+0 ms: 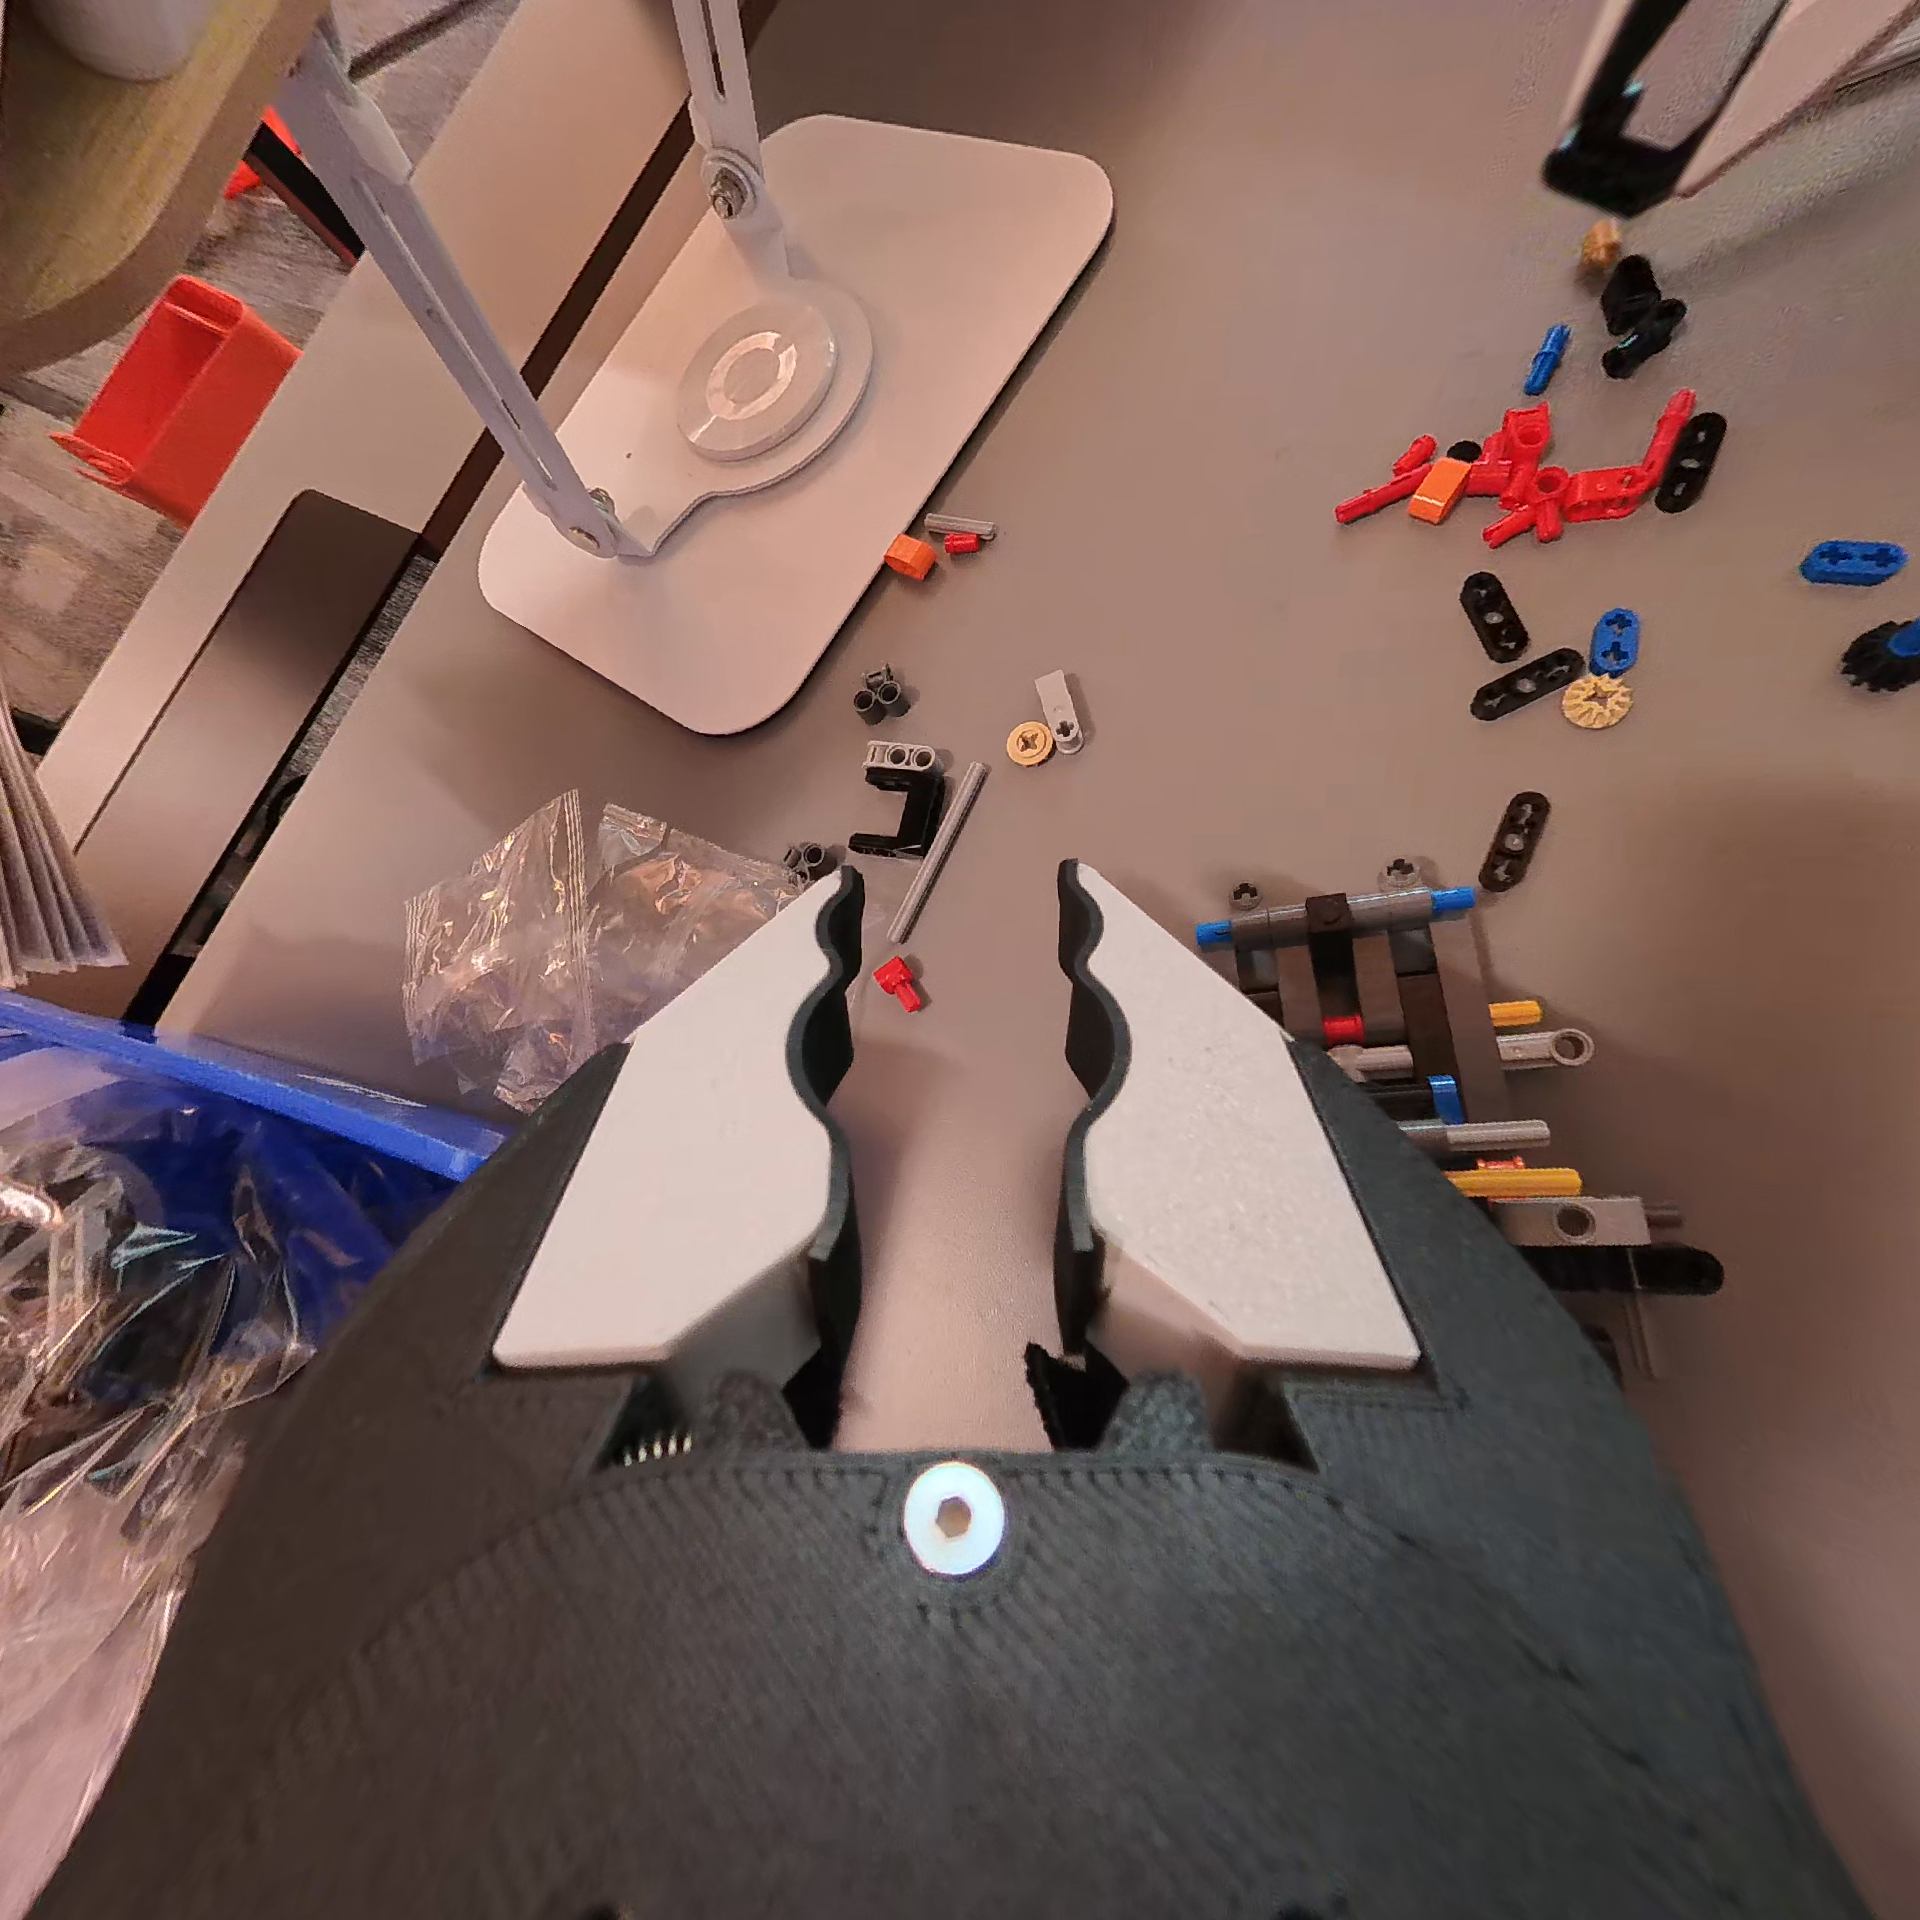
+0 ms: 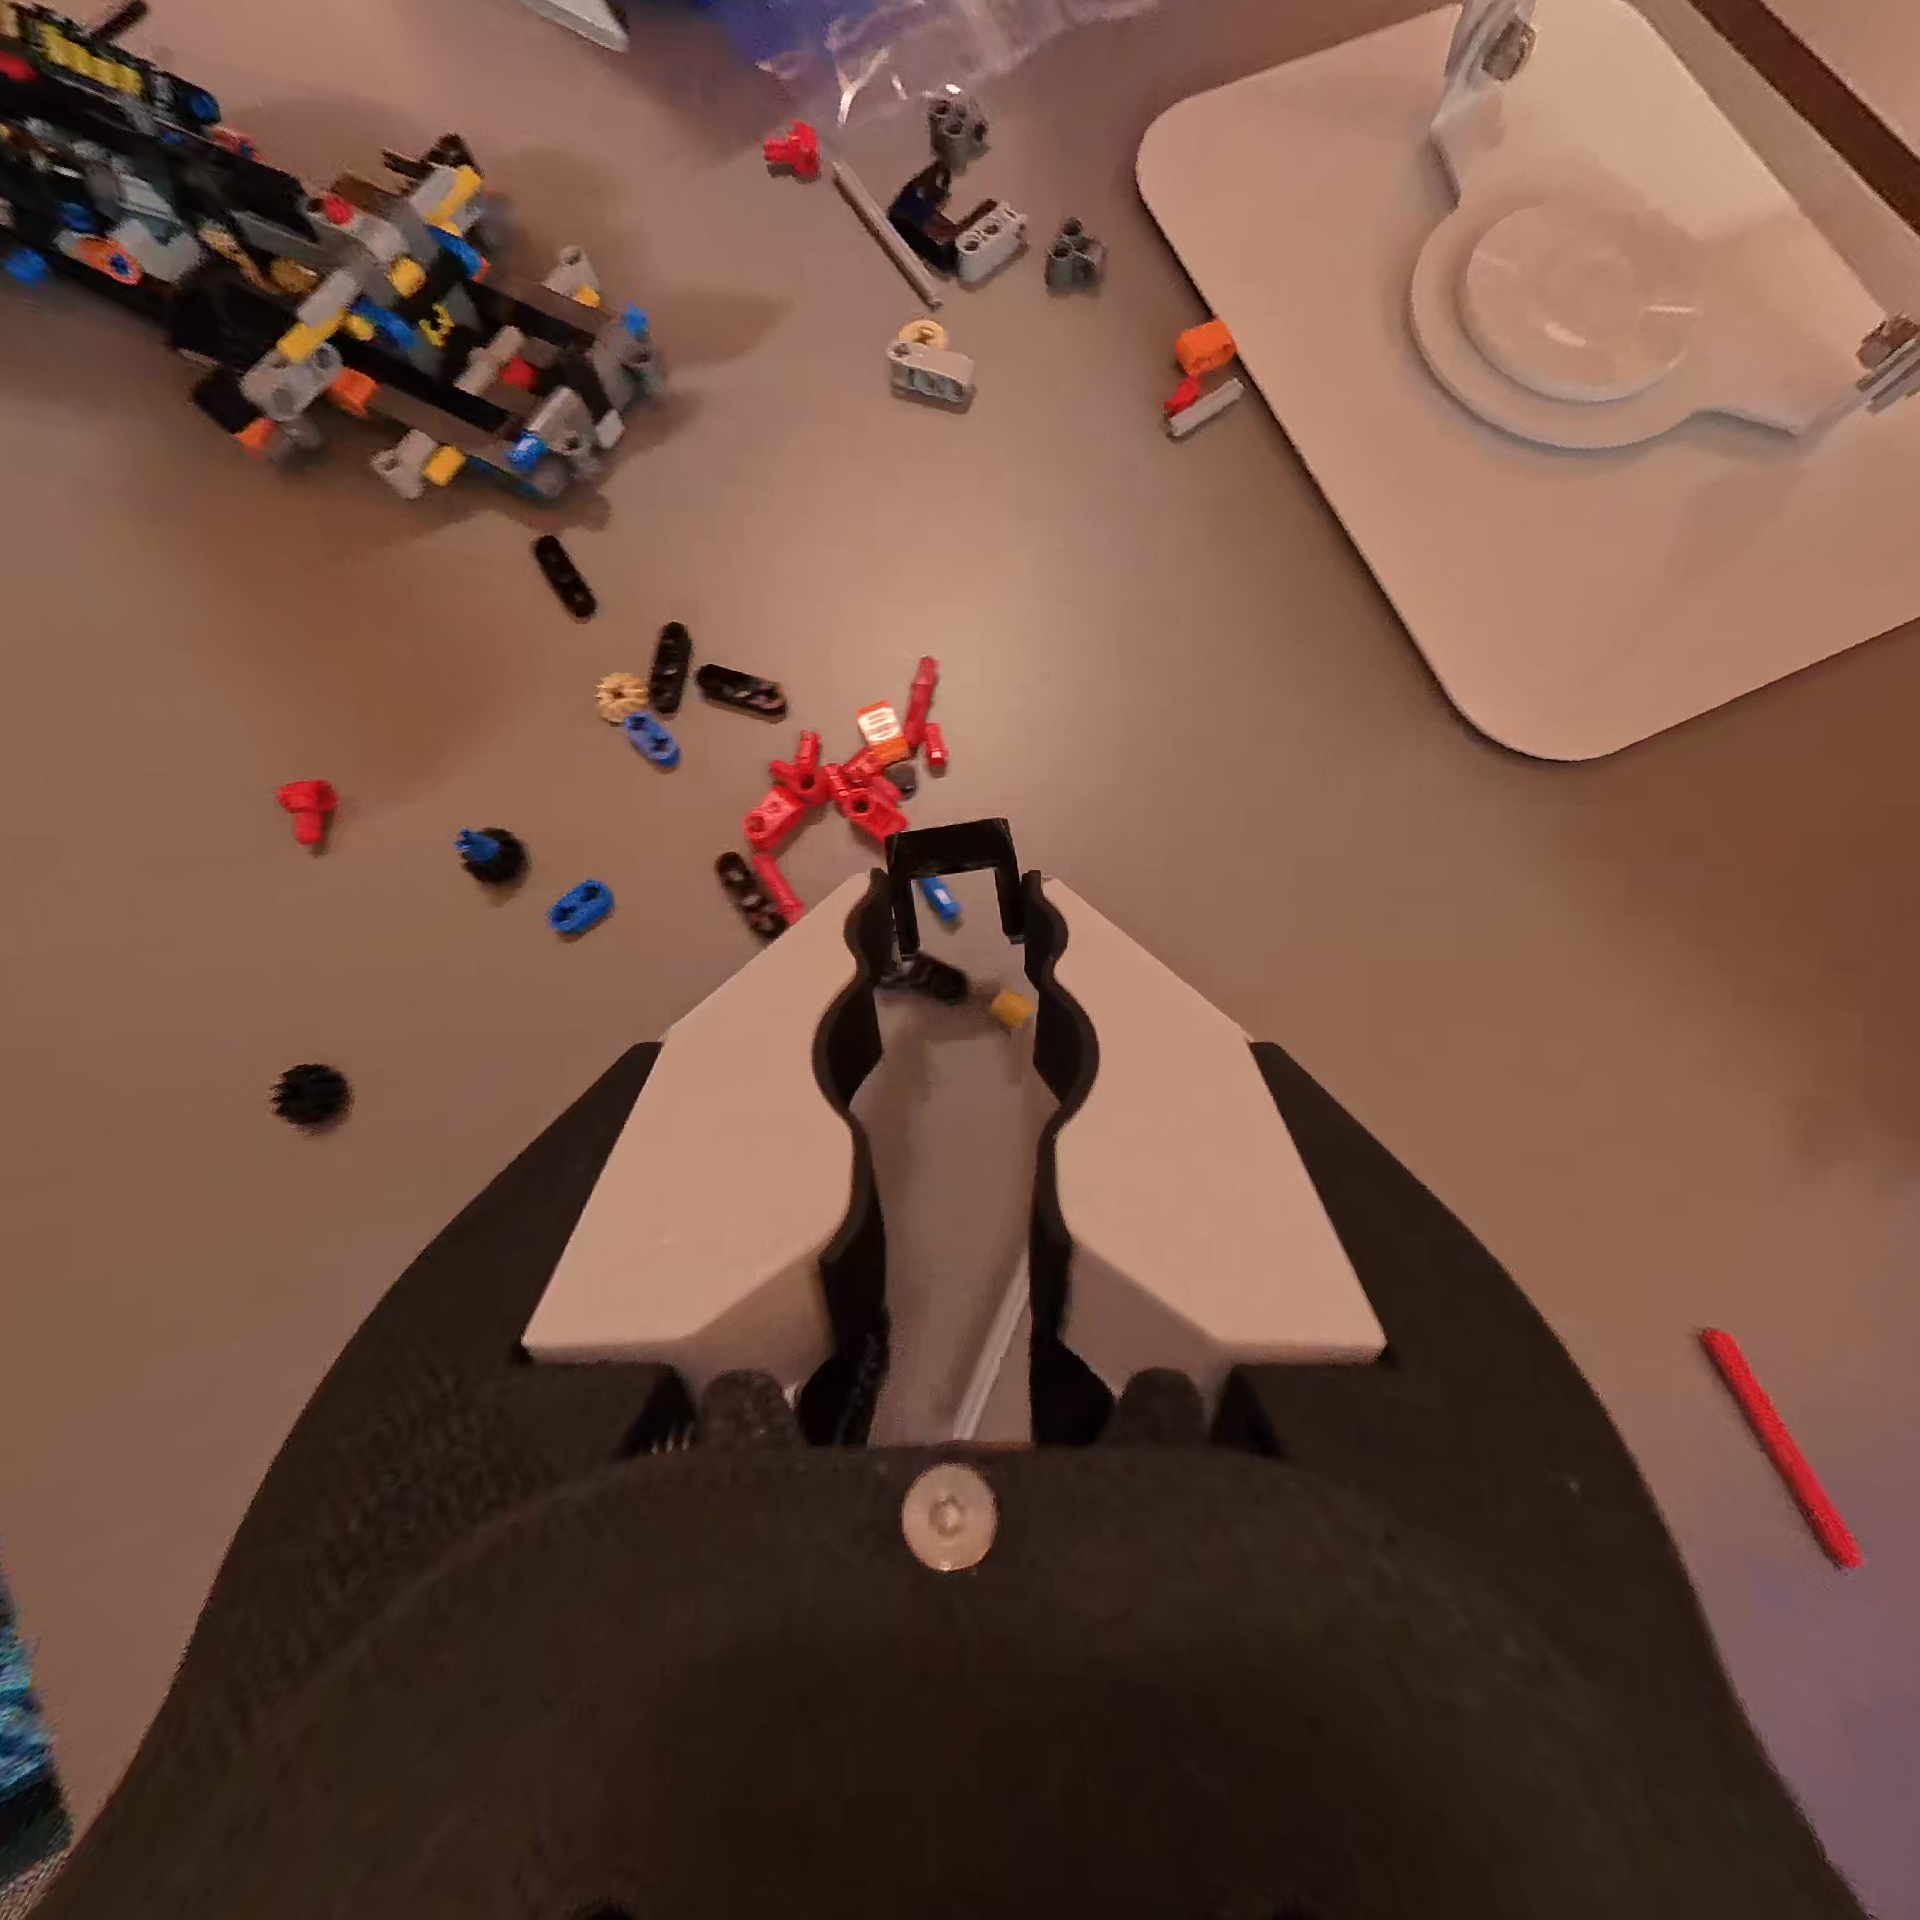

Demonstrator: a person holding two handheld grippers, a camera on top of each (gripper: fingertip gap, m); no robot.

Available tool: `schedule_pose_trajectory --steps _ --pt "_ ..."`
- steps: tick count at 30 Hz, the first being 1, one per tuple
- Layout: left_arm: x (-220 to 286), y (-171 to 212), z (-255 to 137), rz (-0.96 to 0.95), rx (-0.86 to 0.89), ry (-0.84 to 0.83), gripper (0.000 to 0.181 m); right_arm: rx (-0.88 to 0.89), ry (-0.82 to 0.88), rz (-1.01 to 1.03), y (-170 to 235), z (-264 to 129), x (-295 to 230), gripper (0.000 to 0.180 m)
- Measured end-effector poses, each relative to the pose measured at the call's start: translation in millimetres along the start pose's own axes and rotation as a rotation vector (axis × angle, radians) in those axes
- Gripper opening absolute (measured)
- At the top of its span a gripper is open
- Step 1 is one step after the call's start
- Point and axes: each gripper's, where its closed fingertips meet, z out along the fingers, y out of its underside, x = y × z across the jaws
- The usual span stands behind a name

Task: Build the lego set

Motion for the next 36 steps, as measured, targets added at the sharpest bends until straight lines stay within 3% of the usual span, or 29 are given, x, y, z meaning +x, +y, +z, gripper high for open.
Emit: schedule_pose_trajectory --steps 10,24,31,36 --pt "1 -3 0 0.001 0.014 0.007 0.037 0.028 -0.002 0.001 4 -27 -54 0.022" --pt "9 -13 -4 0.01 0.054 0.029 0.038 0.031 -0.014 0.04 15 -37 -105 0.022" --pt "52 -42 -30 0.154 0.19 0.149 0.047 0.031 0.003 0.058 22 -40 -114 0.022" --pt "119 -49 -51 0.307 0.223 0.341 0.047 0.028 -0.019 0.065 30 -36 -127 0.022"
